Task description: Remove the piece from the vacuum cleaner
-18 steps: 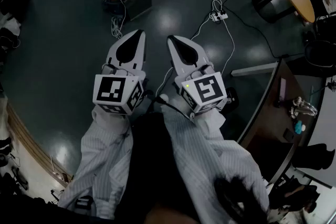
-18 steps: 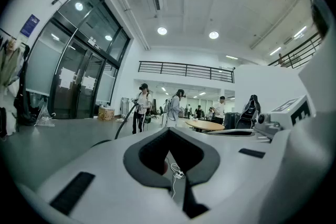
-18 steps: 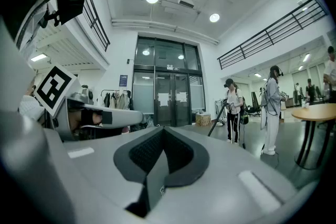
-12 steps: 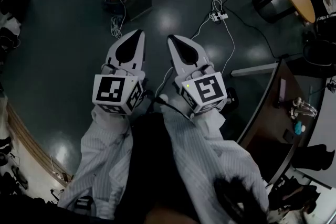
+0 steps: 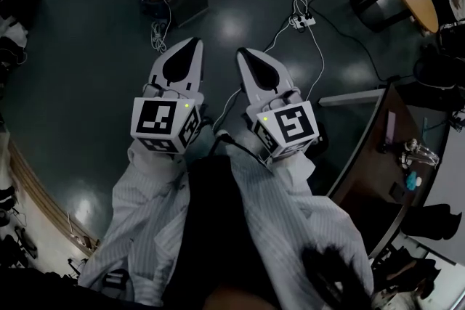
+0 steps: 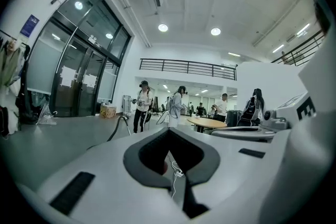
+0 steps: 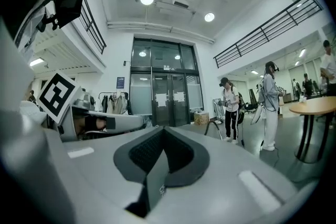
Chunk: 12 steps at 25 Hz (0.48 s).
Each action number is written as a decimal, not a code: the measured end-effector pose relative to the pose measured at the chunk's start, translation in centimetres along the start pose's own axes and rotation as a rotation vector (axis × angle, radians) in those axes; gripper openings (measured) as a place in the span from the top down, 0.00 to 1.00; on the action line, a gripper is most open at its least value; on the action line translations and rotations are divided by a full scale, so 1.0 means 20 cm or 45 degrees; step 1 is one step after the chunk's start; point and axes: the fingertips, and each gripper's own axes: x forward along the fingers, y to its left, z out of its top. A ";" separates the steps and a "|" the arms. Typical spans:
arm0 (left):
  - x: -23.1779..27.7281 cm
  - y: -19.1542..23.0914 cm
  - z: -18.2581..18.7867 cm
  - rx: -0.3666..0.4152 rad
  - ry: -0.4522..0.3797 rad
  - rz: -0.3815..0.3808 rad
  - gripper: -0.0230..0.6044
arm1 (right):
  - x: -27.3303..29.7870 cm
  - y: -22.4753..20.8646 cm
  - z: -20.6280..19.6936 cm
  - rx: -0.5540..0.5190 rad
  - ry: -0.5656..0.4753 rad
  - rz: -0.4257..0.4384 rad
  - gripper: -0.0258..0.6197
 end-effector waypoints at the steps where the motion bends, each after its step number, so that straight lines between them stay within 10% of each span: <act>1: 0.02 0.01 0.00 -0.002 0.005 0.014 0.96 | 0.01 -0.02 0.00 0.013 0.004 0.004 0.96; 12: 0.49 0.39 -0.15 -0.030 0.103 0.156 0.96 | 0.51 -0.39 -0.17 0.106 0.072 0.093 0.96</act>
